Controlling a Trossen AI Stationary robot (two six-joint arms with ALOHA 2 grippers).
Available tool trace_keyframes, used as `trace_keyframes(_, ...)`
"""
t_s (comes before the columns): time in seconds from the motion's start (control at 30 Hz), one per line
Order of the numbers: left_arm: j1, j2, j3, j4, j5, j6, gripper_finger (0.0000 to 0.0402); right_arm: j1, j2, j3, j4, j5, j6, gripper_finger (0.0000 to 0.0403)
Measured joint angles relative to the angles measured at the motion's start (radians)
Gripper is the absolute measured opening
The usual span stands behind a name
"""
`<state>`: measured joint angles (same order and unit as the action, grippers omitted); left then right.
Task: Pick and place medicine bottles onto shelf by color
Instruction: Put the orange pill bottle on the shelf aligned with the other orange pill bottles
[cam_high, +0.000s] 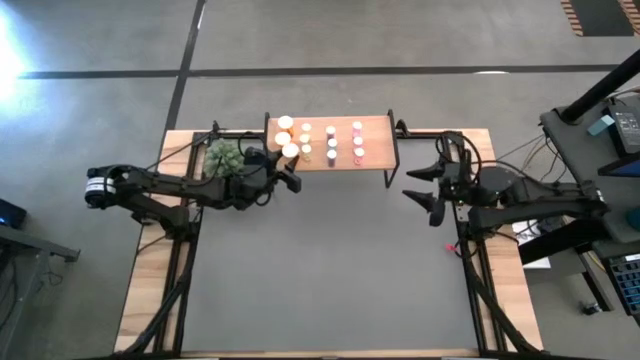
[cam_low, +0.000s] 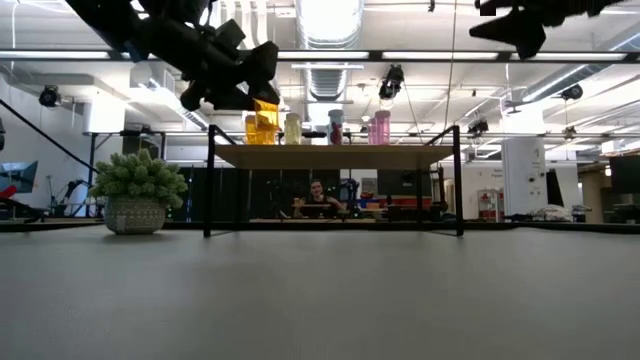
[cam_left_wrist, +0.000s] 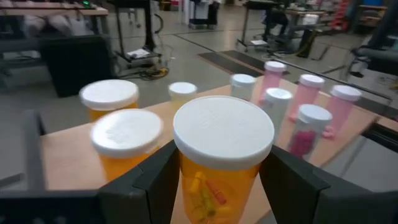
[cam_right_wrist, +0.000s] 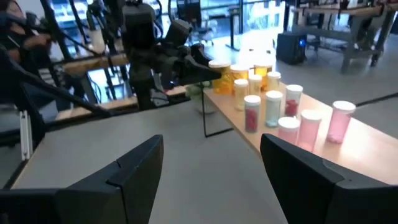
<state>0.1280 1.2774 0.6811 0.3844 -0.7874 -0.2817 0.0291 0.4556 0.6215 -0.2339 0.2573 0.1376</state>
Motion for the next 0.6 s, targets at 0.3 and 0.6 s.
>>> trace_keyframes(0.3,-0.007,-0.001,-0.001,-0.039,-0.030,-0.037,0.0186,0.000,-0.030,-0.211,0.207,0.004,0.019,0.0258)
trace_keyframes(0.6,-0.006,-0.001,-0.005,-0.079,-0.032,-0.100,0.0186,0.000,-0.030,-0.385,0.517,0.004,0.018,0.0258)
